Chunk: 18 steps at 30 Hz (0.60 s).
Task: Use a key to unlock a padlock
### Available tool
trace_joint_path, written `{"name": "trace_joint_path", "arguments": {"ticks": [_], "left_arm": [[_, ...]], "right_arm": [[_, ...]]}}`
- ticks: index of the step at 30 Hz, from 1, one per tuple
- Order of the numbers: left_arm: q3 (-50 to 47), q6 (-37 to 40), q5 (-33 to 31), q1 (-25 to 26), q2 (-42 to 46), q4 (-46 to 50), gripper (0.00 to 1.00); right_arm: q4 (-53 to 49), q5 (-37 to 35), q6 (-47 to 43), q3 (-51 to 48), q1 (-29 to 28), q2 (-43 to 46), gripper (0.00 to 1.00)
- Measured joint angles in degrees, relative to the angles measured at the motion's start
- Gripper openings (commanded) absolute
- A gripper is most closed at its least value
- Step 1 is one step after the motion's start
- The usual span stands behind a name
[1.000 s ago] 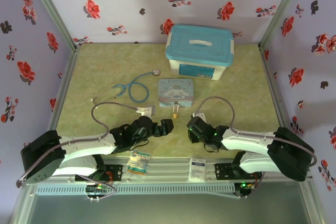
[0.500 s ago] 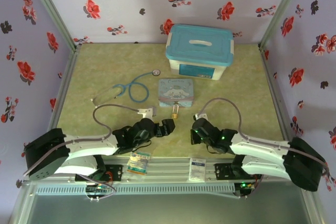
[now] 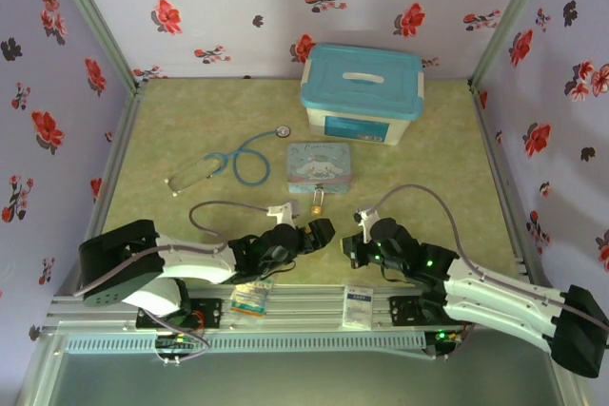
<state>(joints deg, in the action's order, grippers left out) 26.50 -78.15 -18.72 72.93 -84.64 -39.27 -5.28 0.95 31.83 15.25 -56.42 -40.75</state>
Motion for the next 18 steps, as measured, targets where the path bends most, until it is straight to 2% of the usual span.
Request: {"name": "trace_joint_path", "arguments": {"ticks": [5,8,18], "left_arm": [[-3.10,-9.60,-1.53,1.16,-4.98,-12.04,0.85],[-4.13,-13.77,-3.15,1.99,-6.19,-15.82,0.88],[-4.90,-23.23,-8.22,5.07,-9.90,-28.02,0.89]], "right_arm": [[3.37,0.52,-0.37,-0.04,-0.31,-0.09,0.00],[4.96,0.22,-0.46,0.22,-0.33,-0.35,0.00],[15.15,-0.57,-0.79,0.46,-1.92,-4.46,0.00]]}}
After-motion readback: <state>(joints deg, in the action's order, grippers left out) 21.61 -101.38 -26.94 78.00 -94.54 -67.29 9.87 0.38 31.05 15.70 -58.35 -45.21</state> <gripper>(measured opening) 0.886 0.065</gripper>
